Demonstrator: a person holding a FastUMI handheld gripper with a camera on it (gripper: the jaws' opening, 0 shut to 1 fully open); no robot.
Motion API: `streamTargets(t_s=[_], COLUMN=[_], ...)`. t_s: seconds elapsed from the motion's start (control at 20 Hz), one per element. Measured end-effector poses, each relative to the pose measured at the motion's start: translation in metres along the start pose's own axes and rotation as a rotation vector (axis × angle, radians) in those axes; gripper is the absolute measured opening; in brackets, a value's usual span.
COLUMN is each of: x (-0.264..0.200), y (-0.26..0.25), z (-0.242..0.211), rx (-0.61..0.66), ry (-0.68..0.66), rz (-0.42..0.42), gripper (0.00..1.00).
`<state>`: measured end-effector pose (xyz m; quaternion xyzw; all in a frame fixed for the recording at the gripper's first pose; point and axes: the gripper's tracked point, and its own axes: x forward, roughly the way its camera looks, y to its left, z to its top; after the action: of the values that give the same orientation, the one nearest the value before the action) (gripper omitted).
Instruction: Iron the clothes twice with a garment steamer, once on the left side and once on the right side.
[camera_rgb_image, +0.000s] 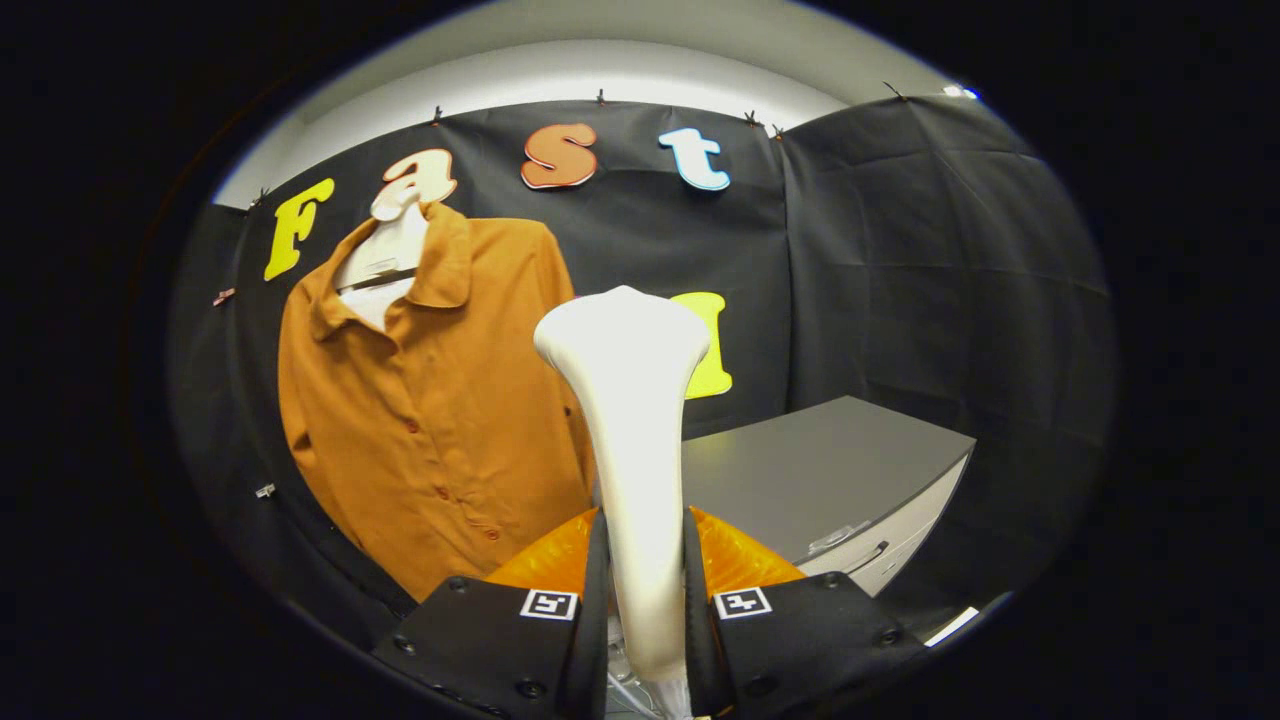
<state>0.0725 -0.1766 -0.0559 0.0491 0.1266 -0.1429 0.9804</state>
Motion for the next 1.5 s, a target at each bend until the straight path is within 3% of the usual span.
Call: streamTargets(t_s=[0.25,0.5,1.15,1.5], x=[-0.039,-0.041,0.071,0.094], y=[0.068,0.104,0.129,0.129], z=[-0.016,-0.019,-0.021,-0.058], rx=[-0.03,-0.028,-0.112,-0.111], ry=[-0.004,0.002,0.066,0.148], rz=[0.029,0.039,0.127,0.127], gripper=[0.35,0.35,0.35,0.35])
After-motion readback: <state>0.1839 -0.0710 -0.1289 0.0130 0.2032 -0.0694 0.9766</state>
